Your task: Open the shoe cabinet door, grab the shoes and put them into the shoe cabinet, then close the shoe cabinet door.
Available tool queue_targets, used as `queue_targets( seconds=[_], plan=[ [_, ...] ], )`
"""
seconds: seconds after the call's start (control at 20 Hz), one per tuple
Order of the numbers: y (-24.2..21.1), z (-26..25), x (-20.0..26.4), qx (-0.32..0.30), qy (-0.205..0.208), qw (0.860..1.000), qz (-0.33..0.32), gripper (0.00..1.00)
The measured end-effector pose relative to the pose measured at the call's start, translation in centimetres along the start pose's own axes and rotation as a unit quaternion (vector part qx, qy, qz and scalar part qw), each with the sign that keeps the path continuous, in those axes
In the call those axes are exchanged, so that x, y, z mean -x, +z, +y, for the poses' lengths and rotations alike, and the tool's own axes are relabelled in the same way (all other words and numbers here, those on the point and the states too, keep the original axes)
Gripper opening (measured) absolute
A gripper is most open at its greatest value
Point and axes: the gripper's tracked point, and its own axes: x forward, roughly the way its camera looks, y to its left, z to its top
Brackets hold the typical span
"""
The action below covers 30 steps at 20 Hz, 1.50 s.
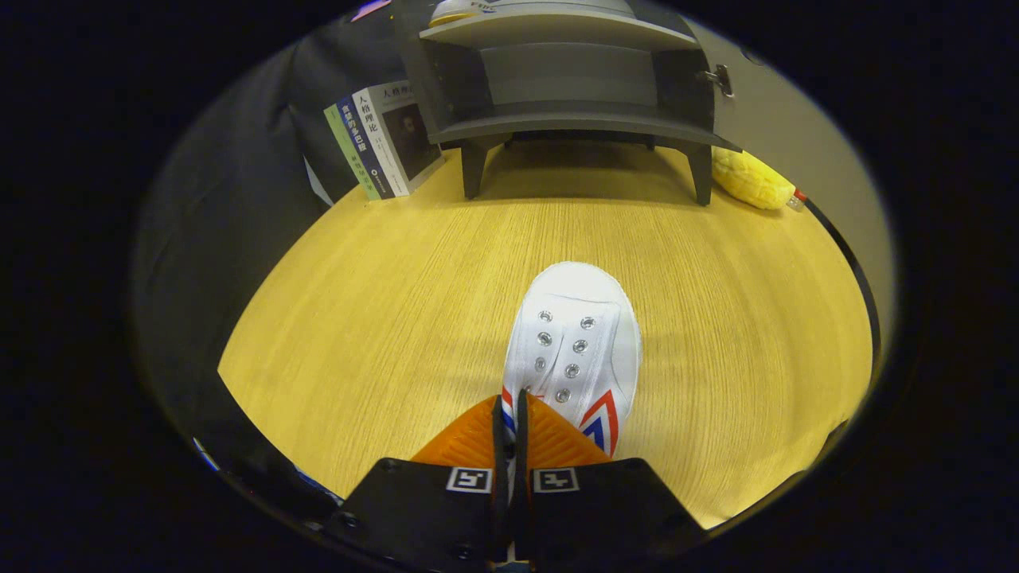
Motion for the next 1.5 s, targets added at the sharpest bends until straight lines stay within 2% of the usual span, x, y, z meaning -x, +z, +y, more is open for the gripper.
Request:
queue_targets(
  seconds=[0.1,0.4,0.8,1.1,1.5],
  plan=[
    [0.2,-0.1,0.6,-0.010,0.015,1.000,-0.005,0.02],
    [3.5,-0.1,2.6,-0.057,0.055,0.996,-0.049,0.02],
    [10.4,2.6,6.5,-0.100,0.126,0.981,-0.111,0.02],
    [17.5,3.3,10.6,-0.100,0.145,0.967,-0.182,0.02],
    [27.6,2.8,15.0,-0.074,0.144,0.950,-0.268,0.02]
  ],
)
